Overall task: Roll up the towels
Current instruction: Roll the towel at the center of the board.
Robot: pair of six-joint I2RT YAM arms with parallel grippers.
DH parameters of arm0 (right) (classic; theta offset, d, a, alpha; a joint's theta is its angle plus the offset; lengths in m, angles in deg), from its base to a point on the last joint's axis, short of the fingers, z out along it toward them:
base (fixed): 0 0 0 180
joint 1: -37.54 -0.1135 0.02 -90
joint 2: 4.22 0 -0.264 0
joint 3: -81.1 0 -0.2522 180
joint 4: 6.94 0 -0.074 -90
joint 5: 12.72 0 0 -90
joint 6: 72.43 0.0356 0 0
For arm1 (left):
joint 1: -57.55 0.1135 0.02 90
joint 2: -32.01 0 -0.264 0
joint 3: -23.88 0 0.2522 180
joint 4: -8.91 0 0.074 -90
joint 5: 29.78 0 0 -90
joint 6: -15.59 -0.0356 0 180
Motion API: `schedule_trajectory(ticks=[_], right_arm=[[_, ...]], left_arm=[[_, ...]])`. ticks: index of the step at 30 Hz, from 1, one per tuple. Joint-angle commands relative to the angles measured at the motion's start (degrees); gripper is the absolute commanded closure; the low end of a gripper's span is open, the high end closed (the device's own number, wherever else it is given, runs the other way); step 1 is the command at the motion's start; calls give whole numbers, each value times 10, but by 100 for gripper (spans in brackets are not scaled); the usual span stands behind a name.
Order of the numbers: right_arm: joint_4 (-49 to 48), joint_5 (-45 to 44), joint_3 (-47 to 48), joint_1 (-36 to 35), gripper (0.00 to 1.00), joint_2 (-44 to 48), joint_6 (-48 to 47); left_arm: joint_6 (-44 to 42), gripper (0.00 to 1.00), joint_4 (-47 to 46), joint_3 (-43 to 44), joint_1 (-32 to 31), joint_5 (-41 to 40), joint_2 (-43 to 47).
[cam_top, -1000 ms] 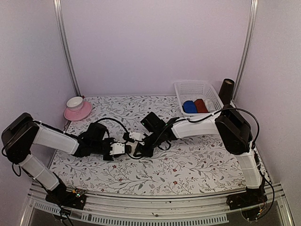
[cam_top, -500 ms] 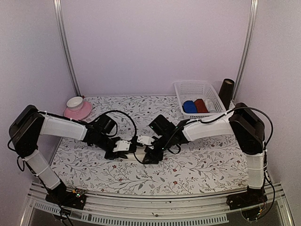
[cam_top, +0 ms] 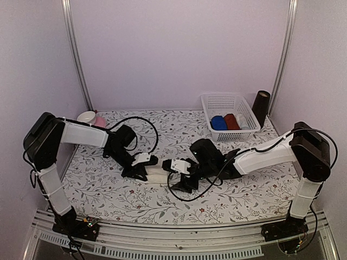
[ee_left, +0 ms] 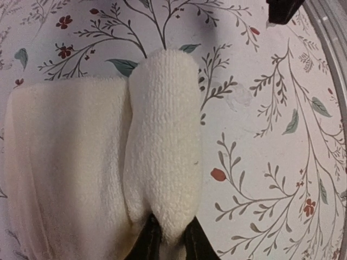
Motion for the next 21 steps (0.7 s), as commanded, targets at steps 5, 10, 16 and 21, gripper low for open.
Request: schedule_trajectory(ticks=[5, 10, 16, 21], right_arm=[[-58, -18, 46, -47, 25, -38, -79], [-55, -19, 78, -51, 25, -73, -90], [-47, -44, 106, -52, 25, -116, -95], [-42, -65, 113, -52, 25, -138, -93]], left_arm=[[1, 85, 144, 51, 28, 12, -100], [-11, 84, 175, 75, 39, 20, -136], [-17, 83, 198, 104, 48, 29, -166], [-20, 82, 206, 109, 51, 30, -171]])
